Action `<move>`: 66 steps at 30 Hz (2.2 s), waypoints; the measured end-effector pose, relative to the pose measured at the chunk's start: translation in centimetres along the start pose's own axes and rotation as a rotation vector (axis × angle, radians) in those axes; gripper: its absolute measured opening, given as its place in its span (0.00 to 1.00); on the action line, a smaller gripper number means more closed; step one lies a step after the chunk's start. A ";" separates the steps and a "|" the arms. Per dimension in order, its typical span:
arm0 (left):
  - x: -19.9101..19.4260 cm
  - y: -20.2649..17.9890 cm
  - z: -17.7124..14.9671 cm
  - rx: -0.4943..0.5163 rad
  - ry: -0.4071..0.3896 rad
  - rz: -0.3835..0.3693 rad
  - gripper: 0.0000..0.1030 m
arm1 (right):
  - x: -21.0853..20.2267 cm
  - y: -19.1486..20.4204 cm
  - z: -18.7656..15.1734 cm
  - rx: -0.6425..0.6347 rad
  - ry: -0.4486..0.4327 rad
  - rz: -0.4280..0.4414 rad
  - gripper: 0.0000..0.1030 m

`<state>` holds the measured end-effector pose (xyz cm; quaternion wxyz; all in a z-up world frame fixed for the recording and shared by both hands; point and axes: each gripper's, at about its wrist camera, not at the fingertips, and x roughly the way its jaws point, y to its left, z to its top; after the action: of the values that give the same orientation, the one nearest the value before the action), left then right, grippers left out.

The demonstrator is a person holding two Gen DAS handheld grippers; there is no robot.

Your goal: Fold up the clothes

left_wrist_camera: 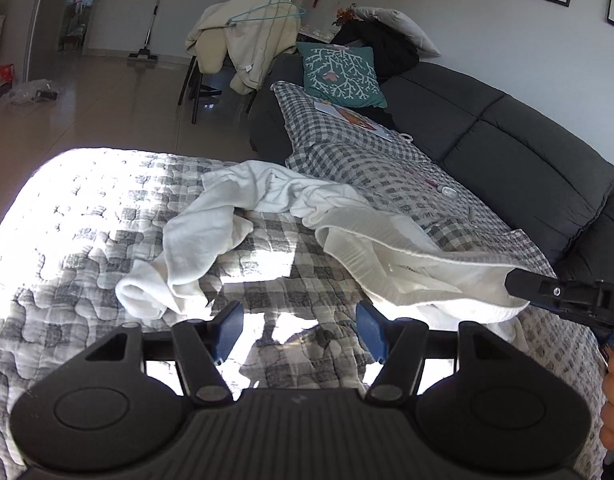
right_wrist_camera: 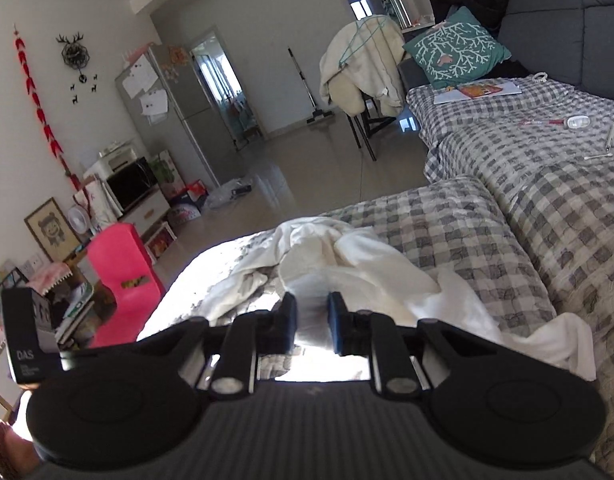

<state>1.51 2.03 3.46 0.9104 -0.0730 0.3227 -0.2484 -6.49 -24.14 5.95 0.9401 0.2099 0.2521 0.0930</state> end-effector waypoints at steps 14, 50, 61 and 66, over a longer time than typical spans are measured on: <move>1.9 -4.9 -2.3 0.179 0.012 -0.037 0.60 | -8.8 -2.8 -0.5 0.046 -0.033 -0.149 0.16; 8.0 -4.4 0.0 0.276 -0.020 -0.066 0.47 | -2.7 -2.1 -5.2 -0.206 0.239 -0.402 0.37; 8.4 -5.2 0.1 0.282 -0.038 0.031 0.02 | -1.9 -1.4 -6.0 -0.249 0.199 -0.482 0.38; 7.1 -5.6 0.4 0.260 -0.035 0.116 0.02 | -1.3 -1.1 -6.3 -0.278 0.204 -0.501 0.37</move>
<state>4.20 -6.36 1.49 0.9305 0.0599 0.2754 -0.2338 -10.75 -23.27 1.05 0.9232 0.0001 0.3741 -0.0878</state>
